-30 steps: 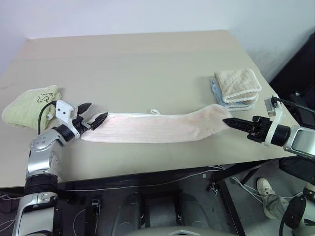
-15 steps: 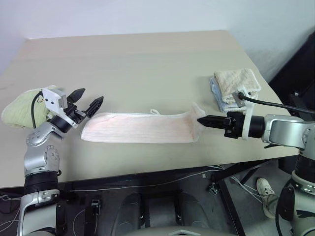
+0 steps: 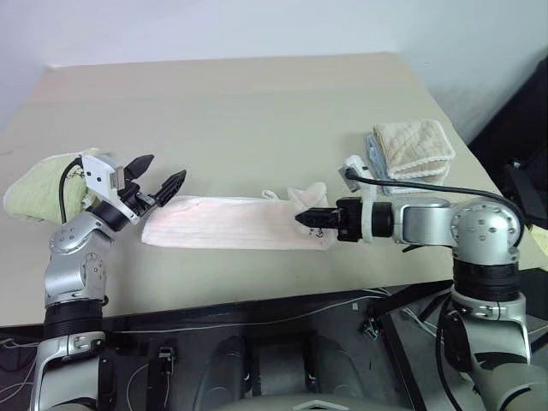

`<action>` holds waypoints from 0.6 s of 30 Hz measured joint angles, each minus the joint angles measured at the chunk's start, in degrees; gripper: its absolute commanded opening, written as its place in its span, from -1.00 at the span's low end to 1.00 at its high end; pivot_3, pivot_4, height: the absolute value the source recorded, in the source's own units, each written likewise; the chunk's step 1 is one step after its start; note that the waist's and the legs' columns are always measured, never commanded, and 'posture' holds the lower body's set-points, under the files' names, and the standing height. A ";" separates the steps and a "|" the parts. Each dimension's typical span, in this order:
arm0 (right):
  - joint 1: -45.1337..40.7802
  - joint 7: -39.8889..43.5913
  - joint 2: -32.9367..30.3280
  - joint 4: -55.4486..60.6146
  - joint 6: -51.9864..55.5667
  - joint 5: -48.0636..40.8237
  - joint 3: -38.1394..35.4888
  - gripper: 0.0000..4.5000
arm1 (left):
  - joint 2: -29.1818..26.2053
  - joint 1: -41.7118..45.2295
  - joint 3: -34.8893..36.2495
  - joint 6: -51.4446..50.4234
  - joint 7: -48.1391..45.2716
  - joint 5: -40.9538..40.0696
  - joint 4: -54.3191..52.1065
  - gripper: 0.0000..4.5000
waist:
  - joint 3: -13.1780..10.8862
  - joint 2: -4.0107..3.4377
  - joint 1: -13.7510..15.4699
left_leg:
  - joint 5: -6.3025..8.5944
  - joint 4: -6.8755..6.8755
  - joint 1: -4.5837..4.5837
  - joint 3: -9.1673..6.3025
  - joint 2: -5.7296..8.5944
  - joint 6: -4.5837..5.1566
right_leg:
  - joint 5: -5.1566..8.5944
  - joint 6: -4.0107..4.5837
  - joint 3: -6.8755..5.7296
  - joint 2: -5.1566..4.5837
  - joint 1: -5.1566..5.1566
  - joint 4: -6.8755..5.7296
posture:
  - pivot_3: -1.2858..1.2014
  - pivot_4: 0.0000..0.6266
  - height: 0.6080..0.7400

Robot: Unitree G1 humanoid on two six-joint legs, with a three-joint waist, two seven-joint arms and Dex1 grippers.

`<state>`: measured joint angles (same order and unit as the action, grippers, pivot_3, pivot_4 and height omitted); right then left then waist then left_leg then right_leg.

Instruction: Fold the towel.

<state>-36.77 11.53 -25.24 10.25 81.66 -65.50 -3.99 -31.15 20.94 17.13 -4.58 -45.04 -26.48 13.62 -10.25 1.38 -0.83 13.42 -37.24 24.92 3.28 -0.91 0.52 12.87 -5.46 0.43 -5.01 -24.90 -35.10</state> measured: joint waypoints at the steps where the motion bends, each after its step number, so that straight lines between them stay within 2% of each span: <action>1: -0.04 -0.08 1.59 -0.38 -0.64 1.09 1.17 -0.99 | 0.01 0.04 -0.22 0.00 -0.11 0.01 -0.01 1.00 | 0.00 0.00 -0.11 | 0.00 0.01 0.00 0.00 0.00 0.00 | -0.01 -0.02 0.00 0.01 -0.02 -0.02 | 0.03 -0.52 1.00; 4: -0.04 -0.09 4.08 -0.75 -1.27 3.56 3.35 -0.99 | 0.01 0.06 -0.88 0.00 -0.82 0.13 -0.03 1.00 | 0.00 -0.01 -0.14 | 0.00 0.02 0.01 0.00 0.00 0.00 | -0.02 -0.03 -0.02 0.02 -0.05 -0.04 | 0.03 -0.52 1.00; 16: 1.01 3.37 5.85 2.10 -2.70 8.53 6.95 -0.99 | 0.00 -0.52 -0.95 0.03 -1.58 0.83 -0.04 1.00 | 0.00 -0.01 -0.11 | 0.00 0.02 0.02 -0.01 0.00 -0.01 | -0.02 -0.04 -0.04 0.01 -0.04 -0.04 | 0.03 -0.52 1.00; 18: 1.16 3.86 5.85 2.67 -2.71 9.06 7.04 -0.77 | 0.00 -0.53 -0.95 0.05 -1.68 0.88 -0.04 1.00 | 0.00 -0.01 -0.11 | 0.00 0.02 0.02 -0.02 0.00 -0.01 | -0.02 -0.03 -0.05 0.01 -0.04 -0.04 | 0.03 -0.52 1.00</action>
<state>-35.62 15.40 -19.39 12.92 78.95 -56.43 3.05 -31.15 20.41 16.18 -4.53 -46.73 -25.60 13.59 -10.25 1.38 -0.94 13.42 -37.23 24.94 3.26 -0.91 0.52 12.85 -5.49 0.38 -5.00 -24.94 -35.14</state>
